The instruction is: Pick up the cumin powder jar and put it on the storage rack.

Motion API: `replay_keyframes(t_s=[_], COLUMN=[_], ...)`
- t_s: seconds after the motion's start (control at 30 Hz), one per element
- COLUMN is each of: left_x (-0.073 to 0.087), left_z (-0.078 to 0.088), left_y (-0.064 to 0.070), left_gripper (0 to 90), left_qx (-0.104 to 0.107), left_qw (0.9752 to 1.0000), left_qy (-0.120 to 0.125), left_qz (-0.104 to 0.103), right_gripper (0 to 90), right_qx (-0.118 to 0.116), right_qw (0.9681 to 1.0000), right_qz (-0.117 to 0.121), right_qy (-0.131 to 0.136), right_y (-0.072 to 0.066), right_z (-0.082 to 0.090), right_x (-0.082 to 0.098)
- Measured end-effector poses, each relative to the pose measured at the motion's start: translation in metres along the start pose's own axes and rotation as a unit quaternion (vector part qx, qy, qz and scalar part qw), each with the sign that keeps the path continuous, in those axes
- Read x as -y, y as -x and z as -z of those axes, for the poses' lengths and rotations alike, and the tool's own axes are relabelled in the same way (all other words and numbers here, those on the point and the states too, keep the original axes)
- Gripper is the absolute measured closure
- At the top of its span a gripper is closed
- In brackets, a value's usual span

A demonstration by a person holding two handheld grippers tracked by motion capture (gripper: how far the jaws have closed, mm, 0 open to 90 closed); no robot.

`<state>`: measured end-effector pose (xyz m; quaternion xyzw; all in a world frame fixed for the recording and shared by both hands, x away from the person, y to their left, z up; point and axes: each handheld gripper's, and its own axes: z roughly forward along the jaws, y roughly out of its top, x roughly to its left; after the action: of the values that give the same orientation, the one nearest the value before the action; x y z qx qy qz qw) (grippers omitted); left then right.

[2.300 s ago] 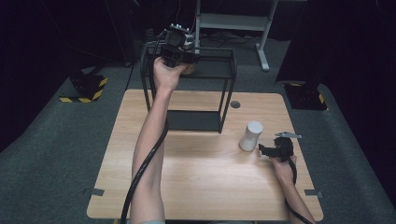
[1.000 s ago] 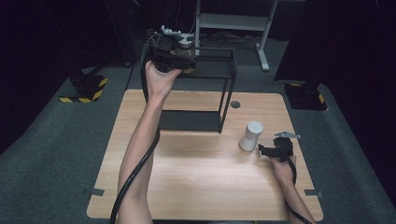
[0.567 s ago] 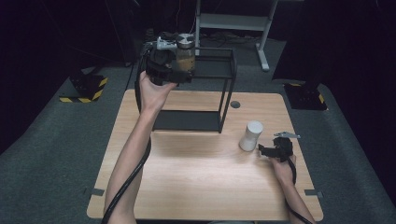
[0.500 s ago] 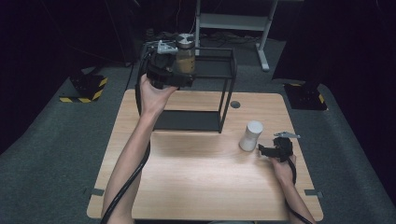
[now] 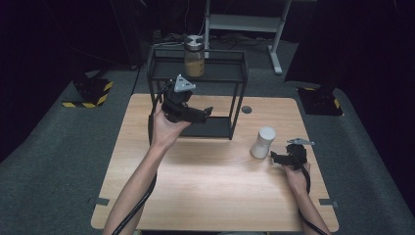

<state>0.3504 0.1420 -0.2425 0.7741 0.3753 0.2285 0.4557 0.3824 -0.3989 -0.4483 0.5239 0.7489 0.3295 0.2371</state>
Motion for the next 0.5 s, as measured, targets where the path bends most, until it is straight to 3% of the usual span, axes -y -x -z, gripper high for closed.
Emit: replay_keyframes(t_s=[0.2,0.5], left_x=[0.03,0.073], left_z=[-0.017,-0.04], left_y=[-0.008,-0.006], left_gripper=[1.6,1.6], left_qx=[0.019,0.025], left_qw=[0.9993,0.9984], left_qy=[-0.012,-0.015], left_qz=[0.031,0.047], right_gripper=[9.8,9.8], right_qx=[0.001,0.004], right_qw=[1.0,1.0], right_qz=[0.001,0.004], right_qy=[-0.001,-0.001], right_y=[-0.001,-0.002], right_z=[0.0,0.0], right_x=[0.0,-0.001])
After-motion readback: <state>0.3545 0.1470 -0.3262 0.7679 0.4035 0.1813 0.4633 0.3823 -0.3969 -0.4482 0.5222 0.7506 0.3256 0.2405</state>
